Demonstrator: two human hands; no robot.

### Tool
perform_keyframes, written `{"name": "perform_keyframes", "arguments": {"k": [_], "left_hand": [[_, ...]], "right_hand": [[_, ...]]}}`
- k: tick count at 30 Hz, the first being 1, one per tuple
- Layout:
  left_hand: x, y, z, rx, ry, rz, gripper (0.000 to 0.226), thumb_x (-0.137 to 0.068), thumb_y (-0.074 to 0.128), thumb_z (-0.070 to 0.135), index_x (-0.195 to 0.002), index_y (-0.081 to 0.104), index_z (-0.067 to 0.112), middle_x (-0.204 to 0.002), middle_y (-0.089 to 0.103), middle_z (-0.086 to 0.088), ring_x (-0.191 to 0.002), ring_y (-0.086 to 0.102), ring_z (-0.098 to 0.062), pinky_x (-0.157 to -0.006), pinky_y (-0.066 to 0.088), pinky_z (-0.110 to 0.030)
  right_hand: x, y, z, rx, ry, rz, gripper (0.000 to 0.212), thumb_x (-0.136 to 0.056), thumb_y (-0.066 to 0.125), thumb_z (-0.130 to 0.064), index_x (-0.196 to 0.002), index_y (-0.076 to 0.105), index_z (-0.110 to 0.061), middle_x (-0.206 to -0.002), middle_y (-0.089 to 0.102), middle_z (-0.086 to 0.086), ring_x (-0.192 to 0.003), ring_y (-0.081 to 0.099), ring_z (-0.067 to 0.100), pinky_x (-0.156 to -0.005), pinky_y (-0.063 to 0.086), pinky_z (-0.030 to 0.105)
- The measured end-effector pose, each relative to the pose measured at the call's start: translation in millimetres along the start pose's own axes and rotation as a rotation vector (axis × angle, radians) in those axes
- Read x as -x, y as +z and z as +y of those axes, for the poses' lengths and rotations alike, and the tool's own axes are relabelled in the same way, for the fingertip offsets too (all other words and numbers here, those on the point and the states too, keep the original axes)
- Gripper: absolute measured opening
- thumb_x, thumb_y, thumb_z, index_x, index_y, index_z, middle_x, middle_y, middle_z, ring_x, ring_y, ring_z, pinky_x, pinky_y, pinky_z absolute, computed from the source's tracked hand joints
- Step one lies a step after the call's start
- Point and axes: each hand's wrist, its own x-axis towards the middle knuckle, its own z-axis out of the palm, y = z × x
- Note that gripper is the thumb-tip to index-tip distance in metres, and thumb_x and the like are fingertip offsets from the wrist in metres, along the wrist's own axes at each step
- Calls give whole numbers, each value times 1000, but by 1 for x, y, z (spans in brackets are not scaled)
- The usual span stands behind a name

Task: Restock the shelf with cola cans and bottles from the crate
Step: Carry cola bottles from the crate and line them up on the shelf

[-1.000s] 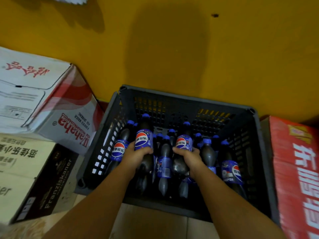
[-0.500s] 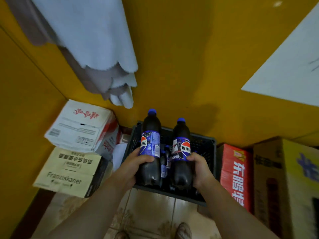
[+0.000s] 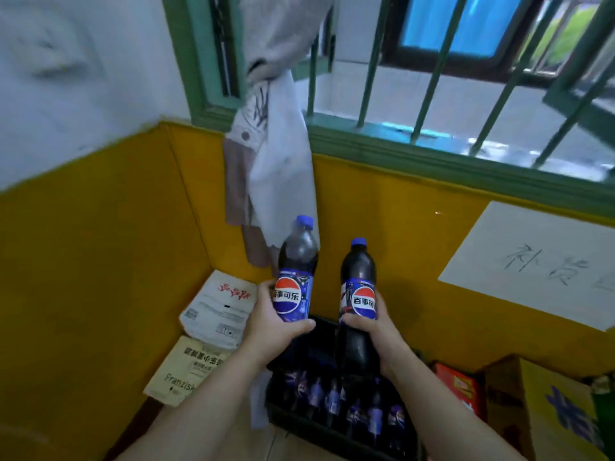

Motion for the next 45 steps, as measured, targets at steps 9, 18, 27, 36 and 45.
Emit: {"name": "perform_keyframes", "arguments": {"k": [9, 18, 27, 36, 45], "left_hand": [[112, -41, 29, -76, 126, 535, 113, -68, 82, 22, -148, 4, 38, -119, 43, 12, -106, 52, -13, -89, 46, -33], [279, -93, 18, -116, 80, 1006, 110, -71, 81, 25, -134, -2, 59, -122, 48, 9, -108, 53, -12, -91, 51, -36], [466, -157, 28, -117, 143, 1493, 106, -73, 78, 22, -142, 3, 52, -125, 44, 11, -112, 48, -7, -92, 46, -28], [691, -195, 12, -53, 160, 1805, 105, -73, 77, 12, -147, 8, 41, -136, 46, 8, -109, 46, -4, -91, 38, -24], [863, -239, -31, -119, 117, 1902, 108, -68, 81, 18, -146, 11, 43, -136, 48, 10, -115, 52, -8, -100, 44, -34]], "right_hand": [[63, 64, -54, 236, -384, -475, 113, -49, 82, -13, -143, 24, -36, -121, 57, -2, -103, 61, 14, -81, 52, 29], [169, 150, -43, 290, -542, -907, 114, -52, 82, -23, -145, 19, -37, -125, 54, -9, -110, 57, 9, -91, 49, 32], [352, 251, -41, 211, -665, -1310, 100, -66, 80, -3, -141, 24, -37, -119, 56, -9, -105, 59, 8, -84, 52, 27], [582, 300, 14, 43, -644, -1627, 95, -64, 77, 7, -136, 33, -37, -112, 62, -4, -96, 65, 9, -75, 55, 23], [771, 348, 91, -30, -572, -1779, 102, -62, 79, 6, -143, 27, -30, -121, 58, -4, -100, 63, 6, -75, 55, 19]]}}
